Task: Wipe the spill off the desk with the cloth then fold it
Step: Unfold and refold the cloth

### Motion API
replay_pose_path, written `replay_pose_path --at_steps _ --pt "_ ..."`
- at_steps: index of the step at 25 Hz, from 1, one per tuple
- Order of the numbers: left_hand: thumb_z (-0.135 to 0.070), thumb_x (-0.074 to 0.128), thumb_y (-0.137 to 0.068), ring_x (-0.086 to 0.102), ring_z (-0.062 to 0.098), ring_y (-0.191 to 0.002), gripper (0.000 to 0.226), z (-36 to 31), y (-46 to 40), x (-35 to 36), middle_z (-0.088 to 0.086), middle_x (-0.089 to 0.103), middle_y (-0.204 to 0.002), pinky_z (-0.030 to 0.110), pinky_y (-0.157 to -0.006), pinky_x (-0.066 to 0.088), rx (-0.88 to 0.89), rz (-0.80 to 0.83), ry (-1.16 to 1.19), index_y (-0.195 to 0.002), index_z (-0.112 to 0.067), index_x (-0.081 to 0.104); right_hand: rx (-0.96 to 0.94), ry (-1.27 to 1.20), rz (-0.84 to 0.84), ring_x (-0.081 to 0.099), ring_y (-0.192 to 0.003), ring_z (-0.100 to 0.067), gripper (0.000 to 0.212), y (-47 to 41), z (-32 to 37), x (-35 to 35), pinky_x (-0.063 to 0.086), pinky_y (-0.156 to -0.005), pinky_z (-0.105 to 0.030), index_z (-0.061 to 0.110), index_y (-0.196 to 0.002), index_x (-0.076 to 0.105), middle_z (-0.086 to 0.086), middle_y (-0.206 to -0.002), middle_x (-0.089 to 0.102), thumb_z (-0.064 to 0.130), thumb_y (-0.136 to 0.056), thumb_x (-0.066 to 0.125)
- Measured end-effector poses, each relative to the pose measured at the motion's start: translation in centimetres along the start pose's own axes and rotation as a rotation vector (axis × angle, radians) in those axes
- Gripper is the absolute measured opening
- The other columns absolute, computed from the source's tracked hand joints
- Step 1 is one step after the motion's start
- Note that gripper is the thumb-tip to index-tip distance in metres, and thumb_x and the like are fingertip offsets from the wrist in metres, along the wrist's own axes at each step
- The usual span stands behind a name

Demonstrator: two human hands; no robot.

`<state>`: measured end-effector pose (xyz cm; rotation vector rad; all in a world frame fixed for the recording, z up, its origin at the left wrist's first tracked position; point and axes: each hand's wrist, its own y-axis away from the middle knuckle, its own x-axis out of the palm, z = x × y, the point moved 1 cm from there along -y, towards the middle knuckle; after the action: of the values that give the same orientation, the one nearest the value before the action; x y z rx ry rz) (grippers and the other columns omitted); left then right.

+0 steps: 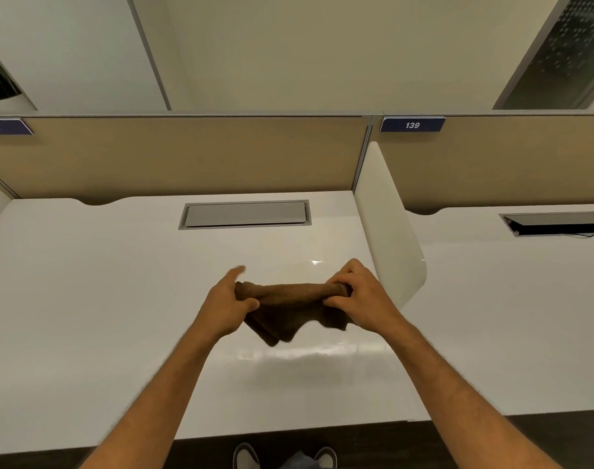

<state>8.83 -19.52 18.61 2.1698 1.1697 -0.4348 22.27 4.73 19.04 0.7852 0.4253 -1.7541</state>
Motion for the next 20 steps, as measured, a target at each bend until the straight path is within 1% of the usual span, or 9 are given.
replay_pose_path --at_steps 2,4,6,8,10,12,14,17,20 --pt "-0.018 0.067 -0.101 0.062 0.030 -0.122 0.022 -0.3 0.1 0.2 0.006 0.062 -0.128 0.036 -0.099 0.052 0.087 -0.017 -0.116 -0.120 -0.027 0.065 0.008 -0.069 0.003 0.054 -0.108 -0.012 0.013 0.0 -0.5 -0.4 0.052 -0.091 -0.027 0.023 -0.090 0.071 0.008 -0.120 0.054 0.031 -0.086 0.080" --pt "-0.025 0.067 -0.101 0.057 0.021 -0.113 0.005 -0.5 0.1 0.2 -0.001 0.052 -0.125 0.035 -0.100 0.051 0.143 -0.047 -0.186 -0.105 -0.023 0.067 0.054 -0.260 -0.008 0.063 -0.100 -0.013 0.010 0.1 -0.5 -0.9 0.052 -0.081 -0.022 0.024 -0.086 0.069 0.009 -0.106 0.066 0.031 -0.089 0.077" --pt "-0.030 0.066 -0.102 0.054 0.017 -0.111 0.015 -0.7 0.1 0.3 -0.009 0.049 -0.130 0.036 -0.102 0.050 0.152 -0.016 -0.129 -0.108 -0.016 0.067 0.115 -0.399 -0.051 0.068 -0.089 -0.015 0.009 0.2 -0.4 -1.2 0.053 -0.070 -0.018 0.028 -0.088 0.067 0.012 -0.088 0.070 0.033 -0.094 0.071" --pt "-0.034 0.061 -0.104 0.066 0.019 -0.096 0.018 -1.0 0.4 0.6 -0.006 0.067 -0.112 0.032 -0.085 0.060 0.140 0.000 -0.018 -0.102 -0.017 0.065 0.150 -0.439 -0.112 0.069 -0.088 -0.014 0.010 0.1 0.0 -1.1 0.054 -0.068 -0.016 0.027 -0.093 0.066 0.011 -0.089 0.071 0.037 -0.096 0.068" --pt "-0.036 0.060 -0.103 0.069 0.022 -0.082 0.021 -1.4 0.6 1.1 0.003 0.069 -0.090 0.023 -0.062 0.056 0.129 -0.057 0.073 -0.091 -0.019 0.063 0.198 -0.438 -0.191 0.069 -0.088 -0.014 0.017 -0.1 0.5 -0.8 0.056 -0.070 -0.023 0.024 -0.095 0.066 0.006 -0.093 0.071 0.041 -0.095 0.068" --pt "-0.037 0.061 -0.103 0.068 0.019 -0.079 0.022 -1.8 1.1 1.8 0.002 0.069 -0.087 0.018 -0.055 0.053 0.117 -0.123 0.119 -0.091 -0.019 0.065 0.229 -0.404 -0.284 0.068 -0.084 -0.013 0.021 -0.3 1.2 -0.4 0.053 -0.068 -0.024 0.022 -0.090 0.066 0.005 -0.088 0.071 0.042 -0.092 0.071" --pt "-0.037 0.062 -0.102 0.070 0.018 -0.081 0.019 -2.0 1.6 2.6 -0.001 0.072 -0.088 0.019 -0.059 0.055 0.112 -0.152 0.152 -0.094 -0.020 0.067 0.219 -0.375 -0.361 0.066 -0.076 -0.013 0.023 0.0 2.2 0.6 0.052 -0.064 -0.024 0.021 -0.081 0.064 0.003 -0.079 0.069 0.040 -0.090 0.074" --pt "-0.035 0.062 -0.103 0.075 0.022 -0.088 0.017 -2.0 1.9 3.8 0.001 0.076 -0.092 0.039 -0.078 0.064 0.087 -0.127 0.266 -0.099 -0.021 0.070 0.158 -0.309 -0.415 0.061 -0.065 -0.008 0.025 0.8 3.9 2.9 0.051 -0.059 -0.021 0.025 -0.072 0.058 0.009 -0.067 0.061 0.036 -0.088 0.075" --pt "-0.043 0.053 -0.106 0.078 0.024 -0.090 0.027 -2.1 2.1 4.4 0.002 0.078 -0.093 0.034 -0.070 0.064 0.016 -0.089 0.459 -0.103 -0.022 0.070 0.031 -0.238 -0.401 0.064 -0.070 0.001 0.003 1.9 5.8 5.4 0.052 -0.062 -0.013 0.030 -0.093 0.070 0.020 -0.073 0.064 0.032 -0.092 0.071"
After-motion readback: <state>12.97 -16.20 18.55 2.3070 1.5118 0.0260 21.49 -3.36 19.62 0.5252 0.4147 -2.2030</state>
